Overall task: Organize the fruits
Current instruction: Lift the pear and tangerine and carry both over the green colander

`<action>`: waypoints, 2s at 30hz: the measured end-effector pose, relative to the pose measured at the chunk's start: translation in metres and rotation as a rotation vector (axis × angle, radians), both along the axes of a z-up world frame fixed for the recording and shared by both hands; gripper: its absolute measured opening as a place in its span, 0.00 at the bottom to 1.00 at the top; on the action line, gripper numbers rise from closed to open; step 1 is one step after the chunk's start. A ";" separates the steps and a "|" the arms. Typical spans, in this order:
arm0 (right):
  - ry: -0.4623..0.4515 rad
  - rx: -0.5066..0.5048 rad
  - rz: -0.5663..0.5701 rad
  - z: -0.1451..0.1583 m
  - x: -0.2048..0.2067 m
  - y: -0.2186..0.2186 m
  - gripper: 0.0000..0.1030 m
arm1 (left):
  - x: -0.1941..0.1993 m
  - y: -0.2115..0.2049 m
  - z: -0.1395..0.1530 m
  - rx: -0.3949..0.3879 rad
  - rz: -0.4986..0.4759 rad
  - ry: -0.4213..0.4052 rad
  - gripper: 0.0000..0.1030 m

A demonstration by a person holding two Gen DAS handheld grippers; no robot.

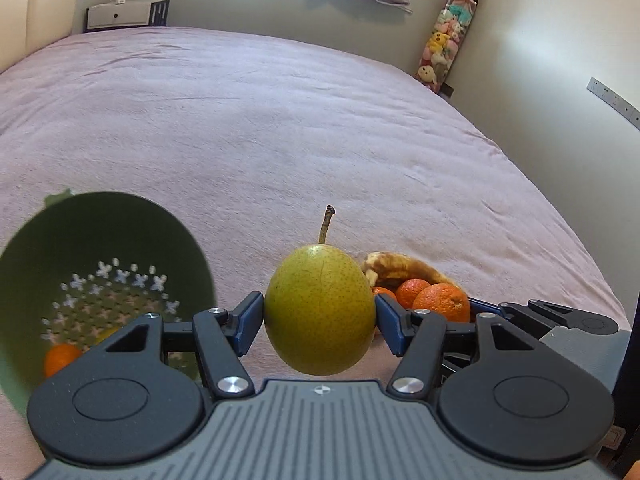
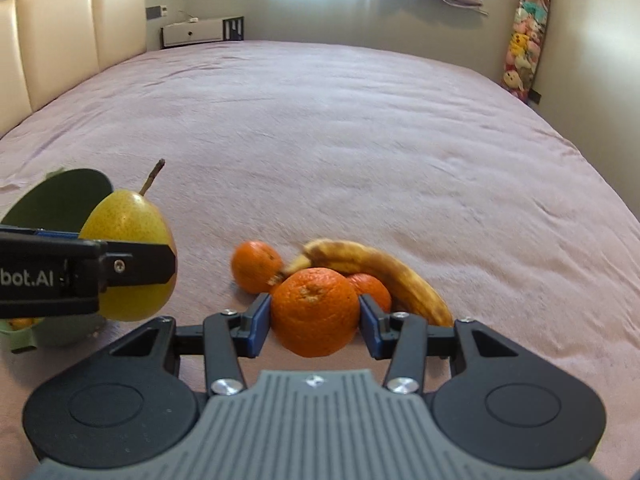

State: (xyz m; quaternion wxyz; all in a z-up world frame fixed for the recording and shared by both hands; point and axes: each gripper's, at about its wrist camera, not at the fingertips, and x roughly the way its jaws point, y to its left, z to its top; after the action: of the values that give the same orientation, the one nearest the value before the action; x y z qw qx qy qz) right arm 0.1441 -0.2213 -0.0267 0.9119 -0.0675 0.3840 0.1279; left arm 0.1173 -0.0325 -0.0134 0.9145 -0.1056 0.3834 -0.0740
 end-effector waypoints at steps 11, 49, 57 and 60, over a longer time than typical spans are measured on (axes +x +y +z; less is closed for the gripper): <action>-0.089 0.039 0.116 0.033 -0.015 0.046 0.43 | -0.015 0.045 0.029 0.041 0.075 -0.037 0.67; -0.056 0.037 0.459 0.015 -0.008 0.158 0.43 | -0.001 0.144 -0.015 0.174 0.200 0.123 0.67; -0.072 -0.028 0.527 0.001 -0.003 0.172 0.43 | 0.009 0.140 -0.028 0.210 0.184 0.146 0.67; -0.075 -0.059 0.542 -0.003 0.001 0.176 0.43 | 0.012 0.141 -0.032 0.215 0.190 0.164 0.67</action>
State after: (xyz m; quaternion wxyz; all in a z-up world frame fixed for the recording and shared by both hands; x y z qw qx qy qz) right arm 0.1452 -0.0454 -0.0299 0.8557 -0.1991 0.3213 0.3535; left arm 0.1292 0.1085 -0.0457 0.8890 -0.0486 0.4509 0.0631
